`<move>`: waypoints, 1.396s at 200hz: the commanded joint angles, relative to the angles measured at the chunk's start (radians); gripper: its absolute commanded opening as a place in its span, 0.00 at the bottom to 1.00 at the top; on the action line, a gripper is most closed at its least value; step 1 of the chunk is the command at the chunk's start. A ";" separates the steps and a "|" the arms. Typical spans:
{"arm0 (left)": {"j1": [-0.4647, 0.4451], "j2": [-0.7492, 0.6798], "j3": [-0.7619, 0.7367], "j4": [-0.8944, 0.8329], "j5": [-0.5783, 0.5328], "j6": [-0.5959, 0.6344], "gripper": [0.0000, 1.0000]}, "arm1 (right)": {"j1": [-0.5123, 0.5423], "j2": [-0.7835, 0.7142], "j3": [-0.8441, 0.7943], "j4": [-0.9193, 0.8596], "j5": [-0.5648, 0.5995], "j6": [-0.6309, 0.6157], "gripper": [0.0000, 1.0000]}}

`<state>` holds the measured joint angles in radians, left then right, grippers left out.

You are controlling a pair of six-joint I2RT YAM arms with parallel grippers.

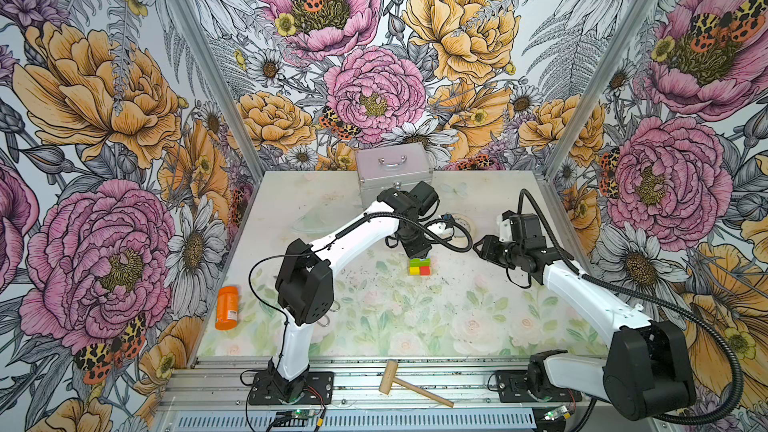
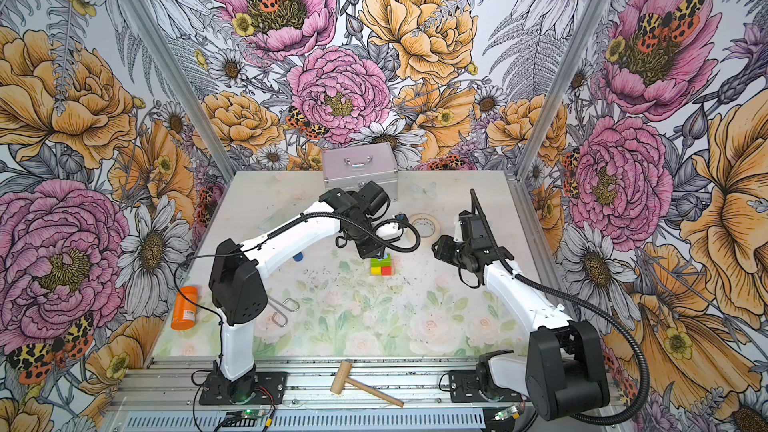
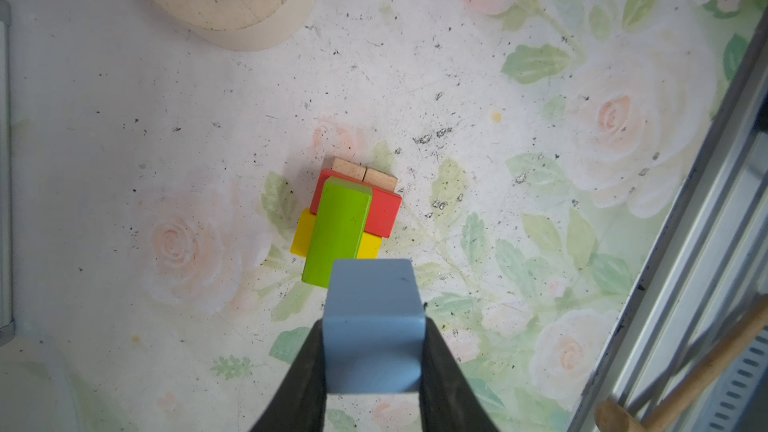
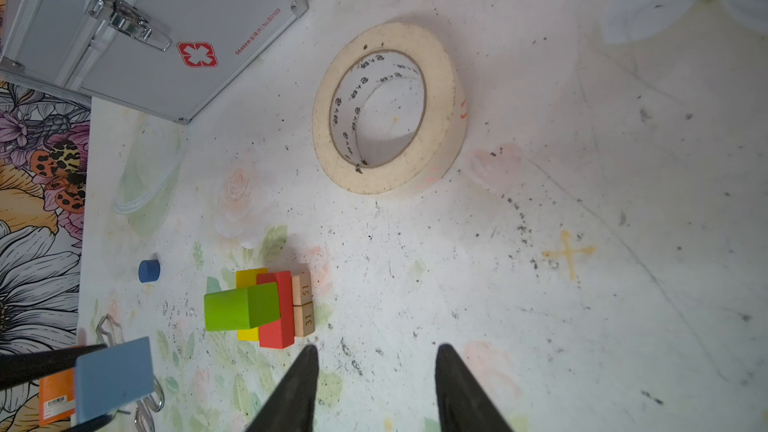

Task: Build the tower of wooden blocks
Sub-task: 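Lift the light-blue cube and carry it over the stack with the left gripper, then lower the light-blue cube onto the lime-green block with the left gripper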

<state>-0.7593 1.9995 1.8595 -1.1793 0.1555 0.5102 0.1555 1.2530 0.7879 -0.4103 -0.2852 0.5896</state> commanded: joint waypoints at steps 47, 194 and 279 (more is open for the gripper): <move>0.033 0.021 -0.005 0.000 0.050 0.099 0.00 | -0.007 0.021 0.009 -0.002 -0.015 0.022 0.47; 0.023 0.087 0.028 0.002 0.047 0.174 0.00 | -0.008 0.056 0.013 -0.006 -0.019 0.018 0.48; 0.017 0.101 0.052 0.001 -0.003 0.182 0.00 | -0.008 0.059 0.007 -0.004 -0.019 0.017 0.47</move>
<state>-0.7357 2.0949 1.8736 -1.1797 0.1730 0.6651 0.1509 1.3048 0.7879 -0.4152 -0.2932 0.6052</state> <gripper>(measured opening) 0.330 0.475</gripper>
